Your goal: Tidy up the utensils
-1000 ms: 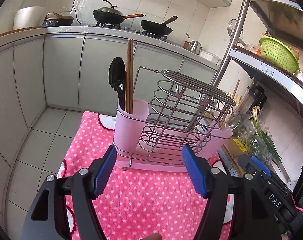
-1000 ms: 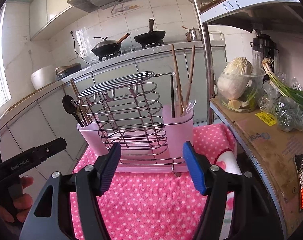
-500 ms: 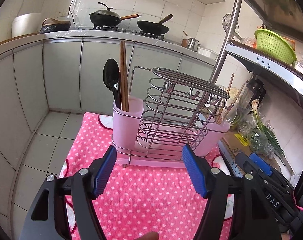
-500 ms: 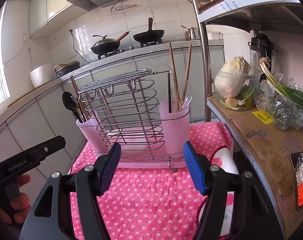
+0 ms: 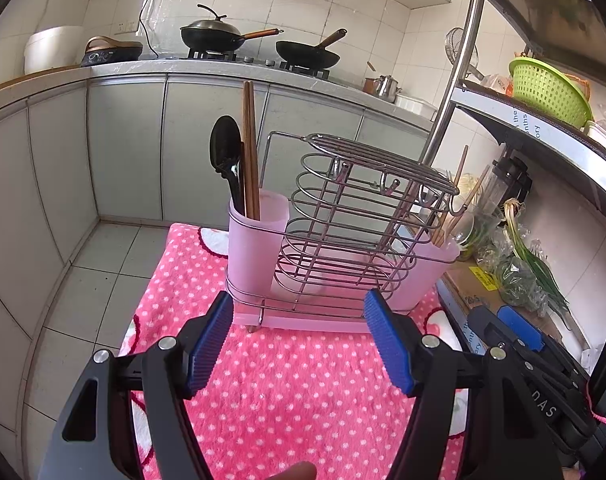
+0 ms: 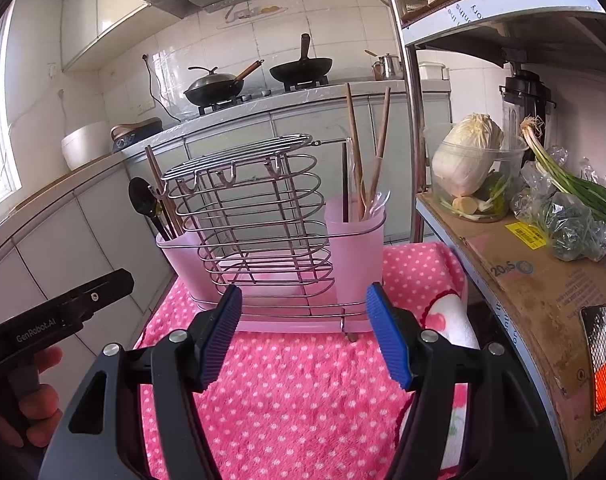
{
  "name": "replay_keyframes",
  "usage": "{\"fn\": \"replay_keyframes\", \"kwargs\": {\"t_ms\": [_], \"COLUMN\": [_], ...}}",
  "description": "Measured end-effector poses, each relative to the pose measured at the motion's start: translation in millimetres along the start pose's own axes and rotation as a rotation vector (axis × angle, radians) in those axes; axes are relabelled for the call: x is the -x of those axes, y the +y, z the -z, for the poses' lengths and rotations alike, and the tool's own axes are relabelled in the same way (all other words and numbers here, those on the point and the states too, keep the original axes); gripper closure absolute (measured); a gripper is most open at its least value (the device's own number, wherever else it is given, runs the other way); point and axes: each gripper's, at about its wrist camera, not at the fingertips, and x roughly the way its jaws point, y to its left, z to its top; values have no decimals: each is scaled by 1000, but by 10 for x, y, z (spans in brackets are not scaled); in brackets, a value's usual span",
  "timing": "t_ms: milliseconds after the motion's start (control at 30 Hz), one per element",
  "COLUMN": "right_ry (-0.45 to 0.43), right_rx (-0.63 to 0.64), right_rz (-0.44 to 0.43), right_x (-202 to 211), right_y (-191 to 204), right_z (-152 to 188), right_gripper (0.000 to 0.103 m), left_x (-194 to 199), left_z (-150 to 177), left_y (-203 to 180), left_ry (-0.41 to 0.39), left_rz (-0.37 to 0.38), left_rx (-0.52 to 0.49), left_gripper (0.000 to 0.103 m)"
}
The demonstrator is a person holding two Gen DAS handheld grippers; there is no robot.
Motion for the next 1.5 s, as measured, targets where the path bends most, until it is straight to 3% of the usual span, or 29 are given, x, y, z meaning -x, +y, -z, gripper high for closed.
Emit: {"fn": "replay_keyframes", "kwargs": {"t_ms": [833, 1500], "right_ry": [-10, -74], "right_rx": [26, 73], "right_rz": [7, 33], "right_x": [49, 217], "right_y": [110, 261], "right_z": [24, 18], "right_gripper": [35, 32], "left_x": [64, 217], "left_z": [35, 36], "left_y": [52, 16], "left_ry": [-9, -49], "left_rz": [-11, -42], "left_rx": [-5, -28], "left_gripper": [36, 36]}}
